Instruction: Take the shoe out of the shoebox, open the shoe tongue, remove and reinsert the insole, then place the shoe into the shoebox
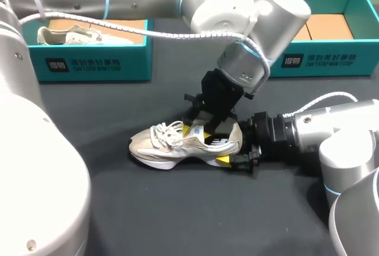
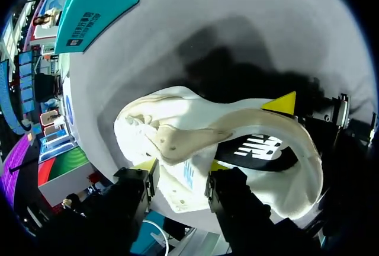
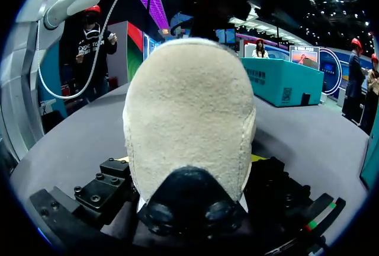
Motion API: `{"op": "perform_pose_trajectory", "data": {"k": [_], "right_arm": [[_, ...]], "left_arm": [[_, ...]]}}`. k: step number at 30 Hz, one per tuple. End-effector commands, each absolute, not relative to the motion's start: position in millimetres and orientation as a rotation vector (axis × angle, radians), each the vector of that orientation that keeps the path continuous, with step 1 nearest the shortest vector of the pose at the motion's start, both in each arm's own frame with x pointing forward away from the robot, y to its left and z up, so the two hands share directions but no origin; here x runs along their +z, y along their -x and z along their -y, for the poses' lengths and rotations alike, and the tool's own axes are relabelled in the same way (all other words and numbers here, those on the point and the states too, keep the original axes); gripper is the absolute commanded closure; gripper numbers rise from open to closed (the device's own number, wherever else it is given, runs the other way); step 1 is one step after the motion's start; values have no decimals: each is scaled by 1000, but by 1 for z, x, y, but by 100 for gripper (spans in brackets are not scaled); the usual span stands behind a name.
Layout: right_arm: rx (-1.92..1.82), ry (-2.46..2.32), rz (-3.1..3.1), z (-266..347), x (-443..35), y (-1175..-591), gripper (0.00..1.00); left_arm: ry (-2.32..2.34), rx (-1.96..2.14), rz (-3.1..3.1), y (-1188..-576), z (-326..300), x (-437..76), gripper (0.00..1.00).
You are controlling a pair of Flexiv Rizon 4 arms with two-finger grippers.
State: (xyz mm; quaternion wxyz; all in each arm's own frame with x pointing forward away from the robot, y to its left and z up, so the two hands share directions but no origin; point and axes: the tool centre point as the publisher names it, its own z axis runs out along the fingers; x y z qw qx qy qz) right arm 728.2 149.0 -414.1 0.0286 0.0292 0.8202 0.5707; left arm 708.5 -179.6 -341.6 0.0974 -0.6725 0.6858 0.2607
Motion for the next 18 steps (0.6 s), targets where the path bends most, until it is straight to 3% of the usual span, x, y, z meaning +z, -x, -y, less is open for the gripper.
{"op": "perform_pose_trajectory", "data": {"k": [1,8,10,13,18], "right_arm": [[1757,-90,-2536,-152,-417,-726,100],[1757,-90,-2536,-152,-417,-726,100],[1757,-90,-2536,-152,-417,-726,100],[1757,-90,-2536,-152,-417,-726,100],[1757,-90,-2536,-152,-417,-726,100]], "left_arm": [[2016,723,-2053,-706,166,-332,58],[2027,694,-2064,-704,164,-329,71],[2025,684,-2073,-703,165,-326,80],[2028,647,-2083,-701,164,-321,100],[2060,569,-2097,-699,152,-313,100]]}}
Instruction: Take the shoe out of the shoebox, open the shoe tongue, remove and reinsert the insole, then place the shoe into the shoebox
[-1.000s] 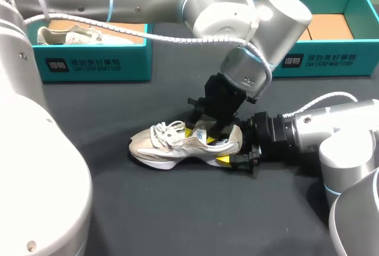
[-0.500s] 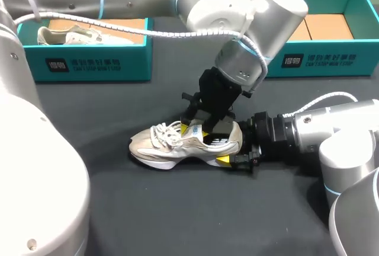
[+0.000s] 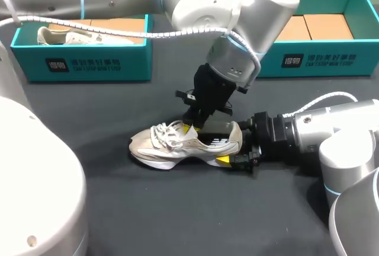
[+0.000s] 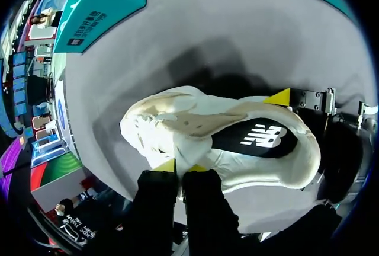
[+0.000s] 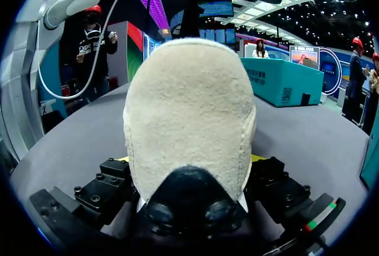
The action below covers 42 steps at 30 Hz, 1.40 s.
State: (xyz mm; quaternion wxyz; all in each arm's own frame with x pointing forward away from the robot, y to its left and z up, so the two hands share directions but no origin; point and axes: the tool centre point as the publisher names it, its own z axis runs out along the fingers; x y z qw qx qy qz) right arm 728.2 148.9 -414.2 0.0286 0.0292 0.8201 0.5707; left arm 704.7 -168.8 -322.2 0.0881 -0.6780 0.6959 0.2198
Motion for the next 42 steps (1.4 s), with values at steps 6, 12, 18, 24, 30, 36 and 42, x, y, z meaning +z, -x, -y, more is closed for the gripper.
{"op": "perform_pose_trajectory", "data": {"k": [6,12,18,24,30,36,42], "right_arm": [[1757,-90,-2536,-152,-417,-726,100],[1757,-90,-2536,-152,-417,-726,100],[1757,-90,-2536,-152,-417,-726,100],[1757,-90,-2536,-152,-417,-726,100],[1757,-90,-2536,-152,-417,-726,100],[1757,-90,-2536,-152,-417,-726,100],[1757,-90,-2536,-152,-417,-726,100]], "left_arm": [[2190,392,-2160,-700,120,-298,100],[2334,239,-2202,-704,80,-296,100],[2381,201,-2253,-707,52,-306,100],[2348,269,-2296,-713,38,-324,100],[2249,299,-2368,-713,38,-343,100],[2184,374,-2406,-713,37,-361,83],[2150,417,-2412,-711,26,-364,68]]}}
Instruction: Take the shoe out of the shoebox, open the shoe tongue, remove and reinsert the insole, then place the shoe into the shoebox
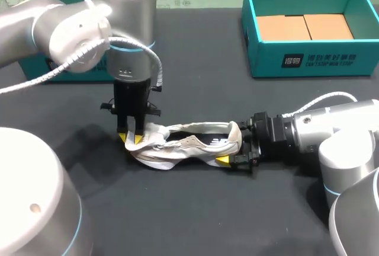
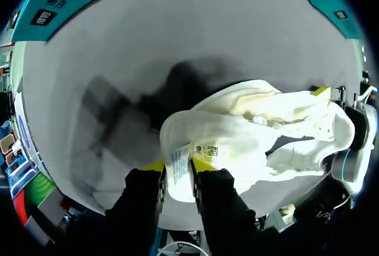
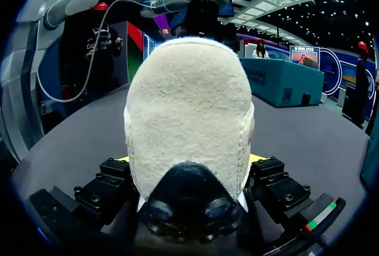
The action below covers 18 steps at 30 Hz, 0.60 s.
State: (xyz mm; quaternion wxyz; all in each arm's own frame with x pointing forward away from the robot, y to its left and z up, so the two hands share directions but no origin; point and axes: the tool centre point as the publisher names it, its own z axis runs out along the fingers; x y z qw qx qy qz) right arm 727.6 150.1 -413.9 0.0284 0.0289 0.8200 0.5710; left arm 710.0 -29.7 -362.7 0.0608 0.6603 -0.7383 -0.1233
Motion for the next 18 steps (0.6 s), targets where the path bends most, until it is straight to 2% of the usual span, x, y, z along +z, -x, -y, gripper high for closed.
{"op": "perform_pose_trajectory", "data": {"k": [1,9,18], "right_arm": [[1757,-90,-2536,-152,-417,-726,100],[1757,-90,-2536,-152,-417,-726,100],[1757,-90,-2536,-152,-417,-726,100]], "left_arm": [[-1996,-393,2242,-711,24,-364,66],[-1966,-456,2301,-706,5,-358,56],[-1811,-213,2421,-703,13,-285,55]]}}
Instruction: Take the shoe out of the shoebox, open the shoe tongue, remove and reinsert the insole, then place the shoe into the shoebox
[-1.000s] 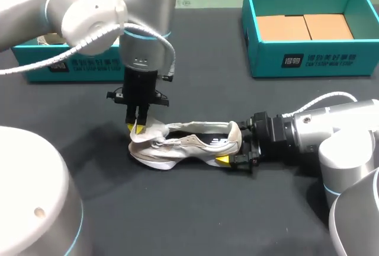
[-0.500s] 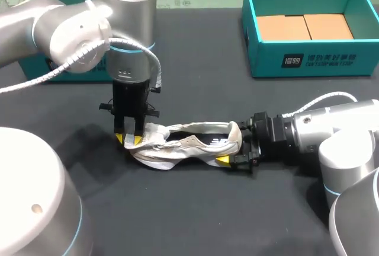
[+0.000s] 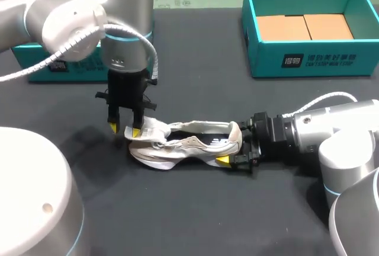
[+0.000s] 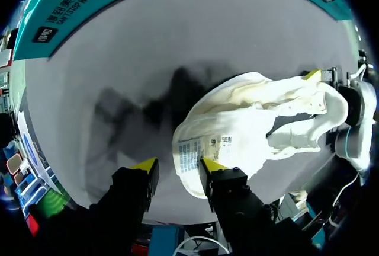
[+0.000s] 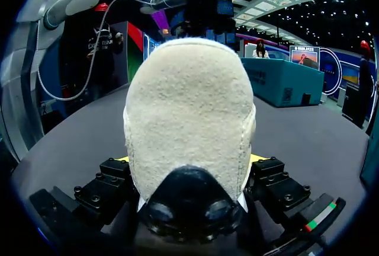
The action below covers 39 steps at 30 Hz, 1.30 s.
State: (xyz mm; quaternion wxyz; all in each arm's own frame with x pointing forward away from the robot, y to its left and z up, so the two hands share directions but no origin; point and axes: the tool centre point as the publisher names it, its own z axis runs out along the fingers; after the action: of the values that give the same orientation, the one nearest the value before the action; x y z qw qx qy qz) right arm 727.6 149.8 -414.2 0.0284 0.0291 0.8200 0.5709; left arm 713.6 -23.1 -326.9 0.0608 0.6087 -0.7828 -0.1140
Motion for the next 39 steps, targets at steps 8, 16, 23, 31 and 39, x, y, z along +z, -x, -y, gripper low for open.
{"op": "perform_pose_trajectory", "data": {"k": [8,16,23,31,39], "right_arm": [[1757,-90,-2536,-152,-417,-726,100],[1757,-90,-2536,-152,-417,-726,100],[1757,-90,-2536,-152,-417,-726,100],[1757,-90,-2536,-152,-417,-726,100],[1757,-90,-2536,-152,-417,-726,100]], "left_arm": [[-1575,-19,2505,-698,55,-225,55],[-1196,90,2639,-691,107,-190,73],[-674,91,2846,-681,149,-191,100],[-170,6,2905,-696,165,-187,100],[-170,6,2905,-696,165,-187,100]]}}
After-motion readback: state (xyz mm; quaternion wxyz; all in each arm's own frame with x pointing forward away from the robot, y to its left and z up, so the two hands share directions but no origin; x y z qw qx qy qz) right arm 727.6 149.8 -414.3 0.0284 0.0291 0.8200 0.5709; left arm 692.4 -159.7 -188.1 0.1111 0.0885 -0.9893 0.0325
